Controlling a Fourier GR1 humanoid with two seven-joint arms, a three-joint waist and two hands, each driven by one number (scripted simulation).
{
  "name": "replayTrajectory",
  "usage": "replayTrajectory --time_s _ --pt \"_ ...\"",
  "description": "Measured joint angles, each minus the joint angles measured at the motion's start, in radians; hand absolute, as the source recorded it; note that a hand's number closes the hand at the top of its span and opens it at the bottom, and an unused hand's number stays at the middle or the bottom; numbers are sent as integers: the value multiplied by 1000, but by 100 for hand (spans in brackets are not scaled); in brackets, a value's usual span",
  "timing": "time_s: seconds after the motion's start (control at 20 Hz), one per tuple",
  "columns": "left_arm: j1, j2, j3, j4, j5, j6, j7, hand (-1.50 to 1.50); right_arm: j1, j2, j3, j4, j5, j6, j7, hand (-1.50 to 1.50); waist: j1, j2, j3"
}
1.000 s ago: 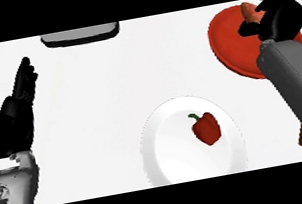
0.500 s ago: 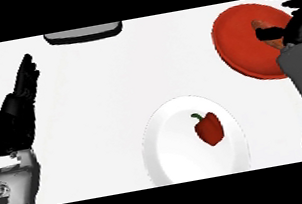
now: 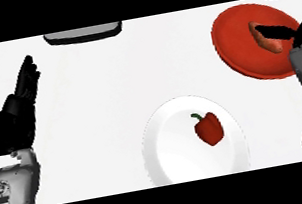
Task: Pick the sweet potato from the plate and place it in the bowl
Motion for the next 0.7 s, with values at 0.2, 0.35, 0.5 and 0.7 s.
replayTrajectory --time_s 0.2,0.35,0.5,0.7 --pt "14 2 7 -7 -1 -2 1 0 29 -8 -60 -24 -92 37 -108 -150 -13 -7 -2" --pt "6 12 30 9 8 -7 2 0 87 0 -77 -94 -152 92 -133 -150 -27 -14 -3" --pt "25 16 38 -3 7 -9 3 0 179 20 -70 -227 -199 143 -131 -150 -39 -19 -4" --pt "63 17 40 -24 1 -10 -8 0 316 63 -57 -440 -267 218 -134 -150 -51 -24 -4"
